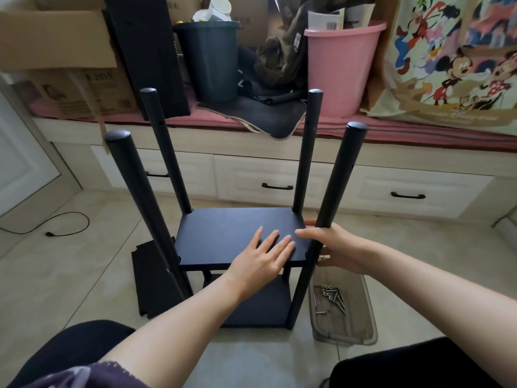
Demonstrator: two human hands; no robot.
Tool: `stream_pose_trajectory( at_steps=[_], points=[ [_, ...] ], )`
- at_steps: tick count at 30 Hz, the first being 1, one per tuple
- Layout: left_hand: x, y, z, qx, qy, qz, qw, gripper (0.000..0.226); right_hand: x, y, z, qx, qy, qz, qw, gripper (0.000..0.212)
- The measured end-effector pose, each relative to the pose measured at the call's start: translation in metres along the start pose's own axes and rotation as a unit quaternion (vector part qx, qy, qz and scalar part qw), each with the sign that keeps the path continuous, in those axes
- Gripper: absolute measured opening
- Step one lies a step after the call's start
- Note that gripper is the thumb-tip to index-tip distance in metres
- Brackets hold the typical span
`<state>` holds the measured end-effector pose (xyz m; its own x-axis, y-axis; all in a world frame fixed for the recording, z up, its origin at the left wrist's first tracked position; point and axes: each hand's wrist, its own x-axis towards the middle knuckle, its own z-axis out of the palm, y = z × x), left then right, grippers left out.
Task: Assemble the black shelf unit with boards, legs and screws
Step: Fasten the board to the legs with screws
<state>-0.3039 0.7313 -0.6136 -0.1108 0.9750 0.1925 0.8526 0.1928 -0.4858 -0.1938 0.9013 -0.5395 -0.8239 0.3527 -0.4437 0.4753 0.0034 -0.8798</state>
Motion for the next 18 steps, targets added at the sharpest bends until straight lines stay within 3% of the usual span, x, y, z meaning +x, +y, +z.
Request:
stream_pose_trajectory(
  at_steps=[2, 5, 7, 11, 15, 18],
  points=[
    [-0.002, 0.000, 0.001, -0.008, 0.012, 0.007, 1.000, 0.072, 0.000, 0.000, -0.001, 0.004, -0.012, 0.013, 1.000, 0.048],
    [-0.001, -0.001, -0.006, -0.076, 0.024, 0.033, 0.996, 0.065, 0.001, 0.003, -0.004, 0.011, -0.032, 0.024, 0.999, 0.028],
    [0.001, -0.007, -0.024, -0.143, 0.086, 0.042, 0.985, 0.049, 0.002, 0.005, -0.005, 0.013, -0.034, 0.027, 0.999, 0.018],
    [-0.005, -0.034, -0.062, -0.228, 0.191, -0.026, 0.954, 0.021, 0.004, 0.009, -0.007, 0.009, -0.029, 0.035, 0.999, 0.029],
    [-0.030, -0.075, -0.083, -0.281, 0.131, -0.171, 0.935, 0.017, 0.006, 0.015, -0.008, 0.009, -0.035, 0.036, 0.999, 0.018],
    [-0.048, -0.086, -0.087, -0.442, 0.052, -0.267, 0.855, 0.019, 0.006, 0.014, -0.007, 0.006, -0.031, 0.040, 0.999, 0.016]
  ],
)
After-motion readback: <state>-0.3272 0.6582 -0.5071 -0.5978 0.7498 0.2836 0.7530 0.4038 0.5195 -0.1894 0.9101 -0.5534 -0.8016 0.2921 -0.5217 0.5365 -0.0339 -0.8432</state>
